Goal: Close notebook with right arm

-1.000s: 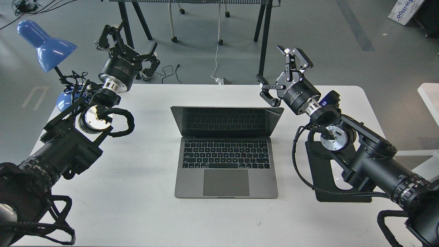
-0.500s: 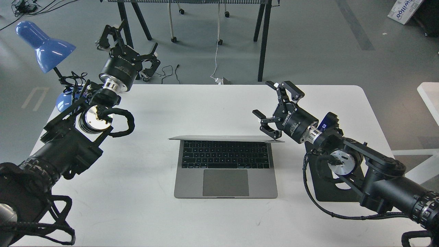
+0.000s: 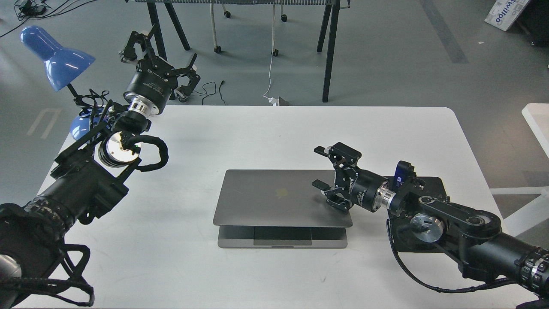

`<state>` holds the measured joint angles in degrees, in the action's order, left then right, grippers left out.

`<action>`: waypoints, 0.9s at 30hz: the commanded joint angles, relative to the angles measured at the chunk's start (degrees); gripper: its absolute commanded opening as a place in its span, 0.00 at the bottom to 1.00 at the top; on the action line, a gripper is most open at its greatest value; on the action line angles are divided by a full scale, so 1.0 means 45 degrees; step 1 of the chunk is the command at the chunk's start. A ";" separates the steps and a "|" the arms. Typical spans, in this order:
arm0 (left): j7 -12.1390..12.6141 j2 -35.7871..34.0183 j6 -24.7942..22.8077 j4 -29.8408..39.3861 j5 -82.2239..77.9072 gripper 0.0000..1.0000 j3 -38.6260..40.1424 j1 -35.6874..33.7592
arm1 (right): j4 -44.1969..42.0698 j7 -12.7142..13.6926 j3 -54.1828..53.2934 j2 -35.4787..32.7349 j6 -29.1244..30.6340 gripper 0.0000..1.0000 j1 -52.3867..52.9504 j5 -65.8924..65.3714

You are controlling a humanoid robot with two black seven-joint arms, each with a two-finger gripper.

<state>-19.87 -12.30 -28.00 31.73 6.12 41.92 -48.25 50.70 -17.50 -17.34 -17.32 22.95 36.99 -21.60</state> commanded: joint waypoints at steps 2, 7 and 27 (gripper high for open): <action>0.0002 -0.0001 0.0001 0.0000 -0.0012 1.00 -0.0018 0.0000 | -0.0095 0.0021 0.0630 0.0021 -0.0081 1.00 -0.0075 -0.0667; 0.0002 -0.0001 0.0001 0.0000 -0.0031 1.00 -0.0018 0.0000 | -0.0095 0.0079 0.0827 0.0002 -0.0588 1.00 -0.0230 -0.0726; 0.0002 -0.0001 0.0001 0.0000 -0.0031 1.00 -0.0018 0.0000 | -0.0115 -0.0018 -0.1881 -0.0076 -0.0999 1.00 -0.0270 -0.0610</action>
<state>-19.86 -12.30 -28.00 31.73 5.97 41.83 -48.25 49.95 -17.45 -18.23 -17.40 18.06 35.80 -24.51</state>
